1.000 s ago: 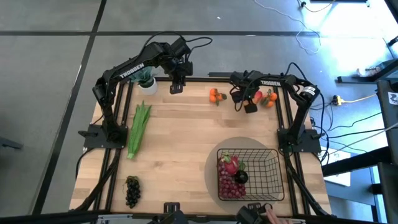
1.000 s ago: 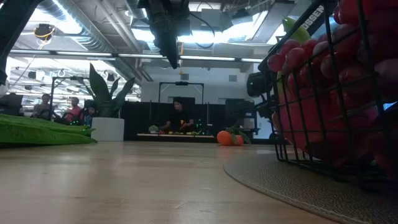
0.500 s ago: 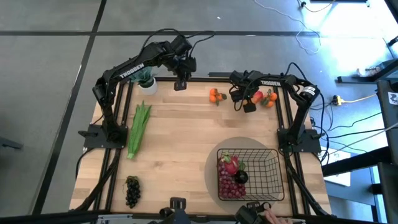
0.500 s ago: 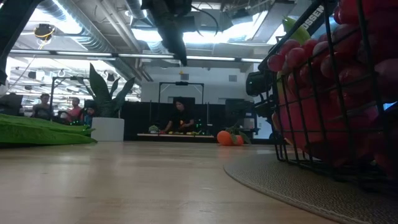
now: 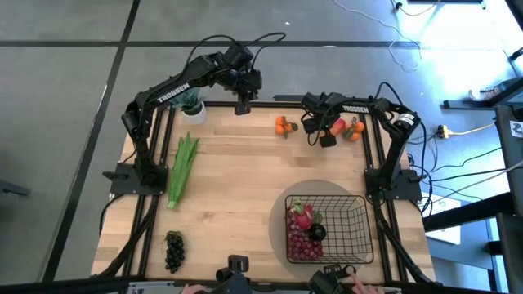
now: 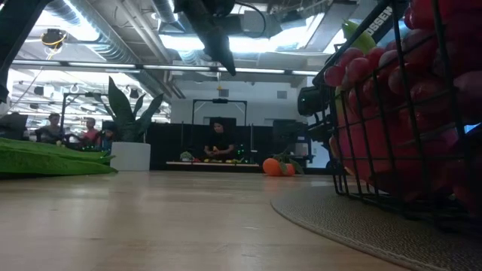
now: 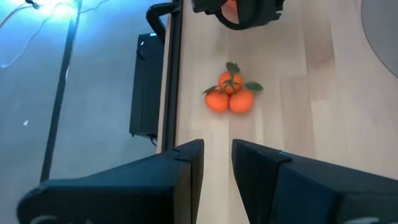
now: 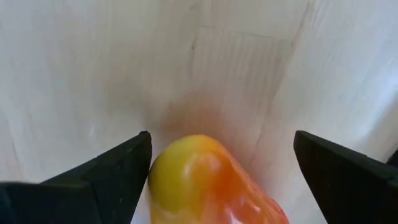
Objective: Build produce basket
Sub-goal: Put the red mango into the black wire basket
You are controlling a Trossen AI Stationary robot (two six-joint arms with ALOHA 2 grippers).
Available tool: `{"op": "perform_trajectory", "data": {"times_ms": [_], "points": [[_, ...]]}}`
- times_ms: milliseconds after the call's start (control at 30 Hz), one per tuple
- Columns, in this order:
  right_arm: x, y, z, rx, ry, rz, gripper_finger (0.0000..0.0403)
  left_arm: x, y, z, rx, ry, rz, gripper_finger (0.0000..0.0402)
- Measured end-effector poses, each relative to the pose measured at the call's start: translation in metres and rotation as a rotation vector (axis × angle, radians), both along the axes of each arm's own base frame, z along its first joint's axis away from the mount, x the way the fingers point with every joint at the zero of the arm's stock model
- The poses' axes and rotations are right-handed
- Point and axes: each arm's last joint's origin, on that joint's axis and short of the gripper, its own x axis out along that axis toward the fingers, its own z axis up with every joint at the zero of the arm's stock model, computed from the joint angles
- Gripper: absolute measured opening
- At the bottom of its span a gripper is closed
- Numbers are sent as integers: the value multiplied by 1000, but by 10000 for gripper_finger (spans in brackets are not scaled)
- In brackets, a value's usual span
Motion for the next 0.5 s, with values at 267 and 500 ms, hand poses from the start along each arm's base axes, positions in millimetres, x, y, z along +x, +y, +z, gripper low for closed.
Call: {"op": "perform_trajectory", "data": {"times_ms": [267, 500], "points": [[2, 9, 1, -18, 76, 31, 375, 0, 0, 0, -34, -14, 38, 71], [-3, 23, 2, 62, 174, 51, 375, -1, -1, -1, -54, -12, 54, 71]]}}
